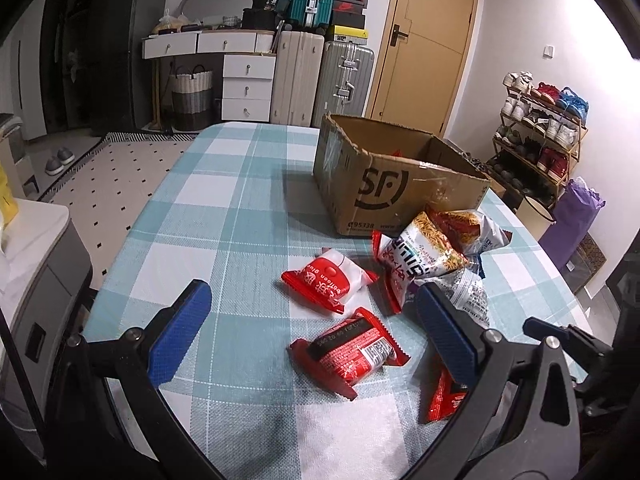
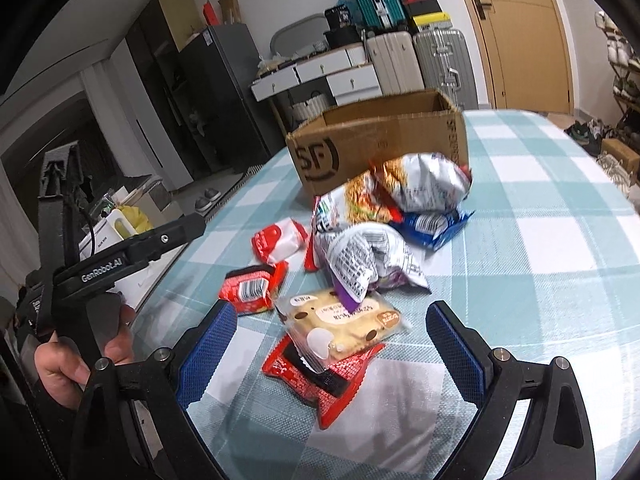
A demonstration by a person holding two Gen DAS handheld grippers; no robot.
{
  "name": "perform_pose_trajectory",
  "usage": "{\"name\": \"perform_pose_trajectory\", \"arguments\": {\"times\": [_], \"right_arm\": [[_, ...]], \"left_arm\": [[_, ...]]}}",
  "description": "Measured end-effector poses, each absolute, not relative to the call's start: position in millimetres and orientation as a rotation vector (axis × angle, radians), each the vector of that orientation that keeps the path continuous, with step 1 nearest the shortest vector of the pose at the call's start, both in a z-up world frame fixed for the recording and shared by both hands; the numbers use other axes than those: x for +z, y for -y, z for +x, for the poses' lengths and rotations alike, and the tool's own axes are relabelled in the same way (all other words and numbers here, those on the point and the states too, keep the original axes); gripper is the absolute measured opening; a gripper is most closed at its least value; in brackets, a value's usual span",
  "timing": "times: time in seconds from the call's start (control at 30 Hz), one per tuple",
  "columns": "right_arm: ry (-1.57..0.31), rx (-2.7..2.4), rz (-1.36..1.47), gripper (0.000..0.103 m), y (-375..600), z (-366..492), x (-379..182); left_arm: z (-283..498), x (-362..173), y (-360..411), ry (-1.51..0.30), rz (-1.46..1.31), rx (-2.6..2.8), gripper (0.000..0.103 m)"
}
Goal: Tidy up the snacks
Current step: 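Move the right tool to the cream cake package and close on it, then grasp the red noodle packet with the left tool while the right tool holds the cake package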
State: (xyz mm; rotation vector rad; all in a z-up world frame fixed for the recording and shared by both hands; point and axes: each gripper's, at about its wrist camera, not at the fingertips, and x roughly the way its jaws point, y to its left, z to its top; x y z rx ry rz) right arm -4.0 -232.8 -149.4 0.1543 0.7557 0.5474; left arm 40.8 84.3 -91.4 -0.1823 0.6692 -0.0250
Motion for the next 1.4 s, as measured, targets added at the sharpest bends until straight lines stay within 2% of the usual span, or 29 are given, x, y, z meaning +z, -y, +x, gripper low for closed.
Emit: {"name": "perform_pose_trajectory", "arguments": {"times": [0.47, 0.7, 0.8, 0.87, 0.97, 1.4], "right_arm": [[-0.914, 0.453, 0.209, 0.097, 198.8, 35.5, -187.7], [-0.894, 0.353, 0.174, 0.097, 182.0, 45.8, -186.5], [-0.886, 0.328, 0.173, 0.091, 178.1, 48.5, -186.0], [-0.879, 0.315, 0.172, 0.071, 182.3, 46.7, -187.6], [-0.874, 0.343, 0.18, 0.068, 188.6, 45.3, -189.8], [-0.85, 0.363, 0.21, 0.068, 207.3, 29.9, -187.3]], "left_arm": [[53.7, -103.9, -98.2, -0.687, -0.219, -0.044, 0.102], [60.5, -113.5, -109.2, -0.704, -0.242, -0.048, 0.102], [62.3, -118.1, -115.1, -0.711, -0.255, -0.044, 0.102], [63.8, -120.9, -118.8, -0.716, -0.264, -0.04, 0.102], [63.3, -124.6, -123.1, -0.724, -0.278, -0.039, 0.102], [62.3, -126.5, -125.6, -0.722, -0.274, -0.033, 0.102]]}}
